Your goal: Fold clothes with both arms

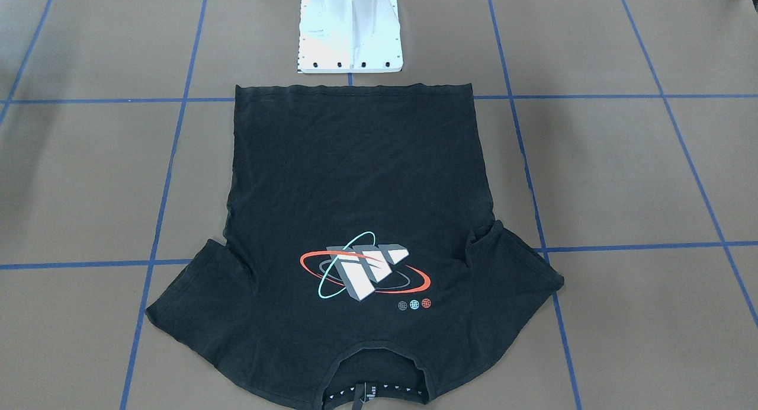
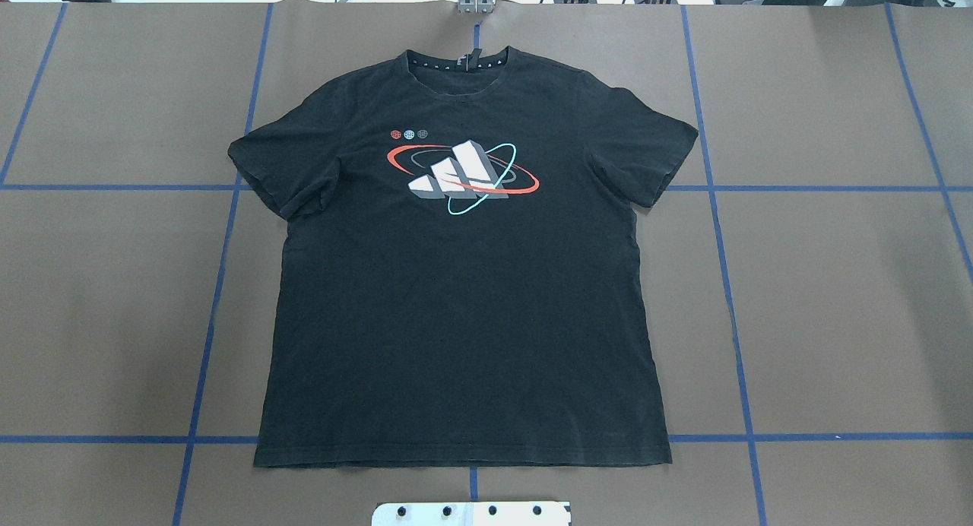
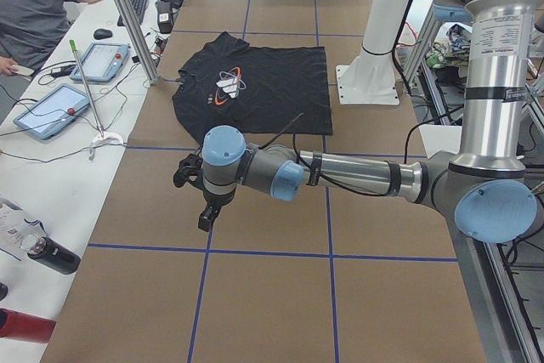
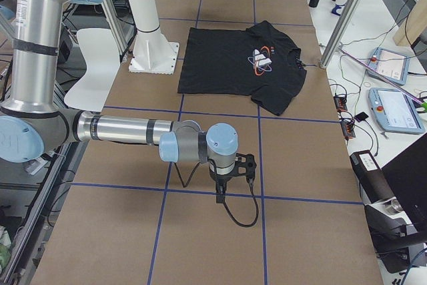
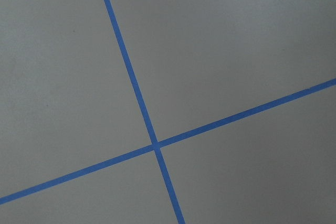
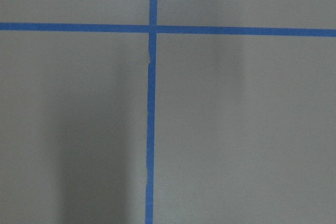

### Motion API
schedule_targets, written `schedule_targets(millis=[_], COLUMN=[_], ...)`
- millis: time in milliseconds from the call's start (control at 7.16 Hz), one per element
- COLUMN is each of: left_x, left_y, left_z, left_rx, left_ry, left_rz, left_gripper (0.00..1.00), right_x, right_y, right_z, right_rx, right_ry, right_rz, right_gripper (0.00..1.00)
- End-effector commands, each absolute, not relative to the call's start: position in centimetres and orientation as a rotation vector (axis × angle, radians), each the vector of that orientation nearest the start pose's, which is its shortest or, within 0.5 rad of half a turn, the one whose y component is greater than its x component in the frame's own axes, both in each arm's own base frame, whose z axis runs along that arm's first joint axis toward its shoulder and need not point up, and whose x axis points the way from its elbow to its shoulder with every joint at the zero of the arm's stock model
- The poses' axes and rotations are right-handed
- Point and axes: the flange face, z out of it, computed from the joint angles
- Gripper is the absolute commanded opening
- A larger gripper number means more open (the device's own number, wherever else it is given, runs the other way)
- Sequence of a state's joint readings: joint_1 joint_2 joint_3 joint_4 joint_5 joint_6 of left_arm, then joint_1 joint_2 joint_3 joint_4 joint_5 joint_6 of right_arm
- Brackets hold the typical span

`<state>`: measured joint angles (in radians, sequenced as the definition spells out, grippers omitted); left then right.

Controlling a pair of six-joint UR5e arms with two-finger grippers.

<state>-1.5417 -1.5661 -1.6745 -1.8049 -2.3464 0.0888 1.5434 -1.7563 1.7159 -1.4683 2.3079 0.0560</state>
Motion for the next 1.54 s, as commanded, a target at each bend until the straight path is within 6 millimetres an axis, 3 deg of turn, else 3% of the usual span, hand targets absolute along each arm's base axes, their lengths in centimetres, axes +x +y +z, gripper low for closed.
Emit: schedule_targets(millis=[0, 279, 559, 978, 1117, 1257, 1397], left_x=[-5.3, -5.4, -5.3, -5.6, -5.6, -5.5, -5.2], left_y=[-50.9, -50.9, -51.6, -51.1, -51.5, -52.3, -54.0], left_z=[57.9, 58.3, 54.9, 54.9, 53.9, 51.8, 49.5], left_rx=[0.398, 0.419, 0.534, 0.655, 0.682, 0.79, 0.855], left_ry=[0.684, 0.674, 0.677, 0.654, 0.652, 0.638, 0.633], left_rz=[0.253, 0.258, 0.3, 0.334, 0.343, 0.377, 0.404], left_gripper=[1.0, 1.0, 1.0, 1.0, 1.0, 1.0, 1.0], right_x=[5.5, 5.4, 5.5, 5.4, 5.4, 5.4, 5.2], right_y=[-42.0, -42.4, -43.3, -43.9, -45.0, -46.8, -47.1], right_z=[66.2, 65.2, 63.7, 61.6, 60.7, 59.2, 58.7], right_rx=[0.034, 0.08, 0.258, 0.363, 0.334, 0.349, 0.358], right_ry=[-0.74, -0.744, -0.742, -0.76, -0.783, -0.792, -0.792], right_rz=[0.0, -0.015, -0.081, -0.082, 0.034, 0.061, 0.06], right_gripper=[1.0, 1.0, 1.0, 1.0, 1.0, 1.0, 1.0])
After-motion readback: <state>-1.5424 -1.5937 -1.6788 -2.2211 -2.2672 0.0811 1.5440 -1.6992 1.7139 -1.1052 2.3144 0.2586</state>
